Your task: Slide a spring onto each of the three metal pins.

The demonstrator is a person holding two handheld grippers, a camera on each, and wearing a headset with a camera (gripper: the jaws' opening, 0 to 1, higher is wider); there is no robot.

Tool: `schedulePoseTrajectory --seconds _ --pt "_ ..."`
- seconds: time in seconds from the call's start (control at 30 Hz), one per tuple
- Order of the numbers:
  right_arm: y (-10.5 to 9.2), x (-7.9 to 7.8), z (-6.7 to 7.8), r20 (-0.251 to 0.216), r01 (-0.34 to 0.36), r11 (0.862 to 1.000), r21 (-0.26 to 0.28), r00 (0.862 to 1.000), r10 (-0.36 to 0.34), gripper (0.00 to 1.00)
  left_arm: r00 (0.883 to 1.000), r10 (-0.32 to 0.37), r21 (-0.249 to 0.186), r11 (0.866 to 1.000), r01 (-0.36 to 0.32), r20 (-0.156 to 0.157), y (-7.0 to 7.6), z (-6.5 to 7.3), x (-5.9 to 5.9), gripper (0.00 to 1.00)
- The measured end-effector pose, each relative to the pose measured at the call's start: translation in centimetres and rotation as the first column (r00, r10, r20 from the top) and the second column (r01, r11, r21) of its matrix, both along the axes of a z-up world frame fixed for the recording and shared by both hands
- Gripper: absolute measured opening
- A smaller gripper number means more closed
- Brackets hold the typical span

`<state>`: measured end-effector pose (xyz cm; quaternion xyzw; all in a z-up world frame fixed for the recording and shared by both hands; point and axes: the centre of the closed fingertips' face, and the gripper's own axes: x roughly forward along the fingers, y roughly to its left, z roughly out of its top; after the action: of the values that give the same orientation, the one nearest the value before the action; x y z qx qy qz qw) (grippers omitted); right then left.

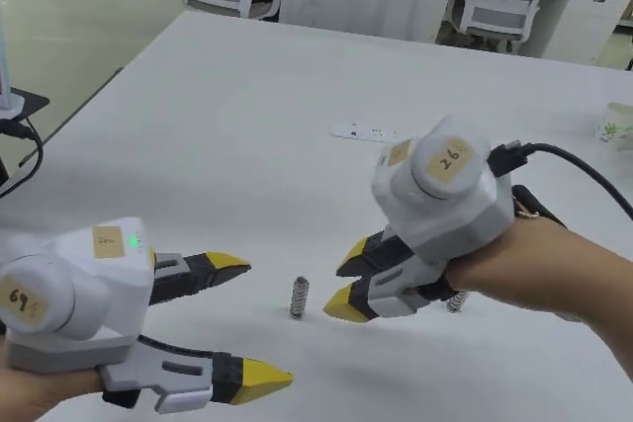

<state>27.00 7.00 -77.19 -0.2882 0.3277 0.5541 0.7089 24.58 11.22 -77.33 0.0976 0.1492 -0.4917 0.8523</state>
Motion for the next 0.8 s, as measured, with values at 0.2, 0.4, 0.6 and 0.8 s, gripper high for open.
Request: schedulePoseTrajectory --seconds 0.2,0.4,0.6,0.8 --pt "-1.0 -0.7 0.8 -0.010 0.036 0.998 0.060 0.999 -0.036 0.25 1.000 0.004 -0.005 1.000 -0.004 0.001 -0.2 0.1 0.1 0.66" --pt "-2.3 -1.5 1.3 -0.011 0.063 0.993 0.100 0.998 -0.063 0.27 1.000 0.008 -0.010 1.000 -0.008 0.006 -0.4 0.5 0.1 0.66" --pt "-4.2 -1.8 2.0 -0.008 0.112 0.983 0.143 0.994 -0.112 0.29 1.000 0.013 -0.010 1.000 -0.013 0.008 -0.4 0.7 0.0 0.67" --pt "-6.7 -1.7 2.2 -0.005 0.173 0.971 0.163 0.985 -0.174 0.31 1.000 0.018 -0.006 1.000 -0.018 0.006 -0.3 0.7 -0.2 0.68"
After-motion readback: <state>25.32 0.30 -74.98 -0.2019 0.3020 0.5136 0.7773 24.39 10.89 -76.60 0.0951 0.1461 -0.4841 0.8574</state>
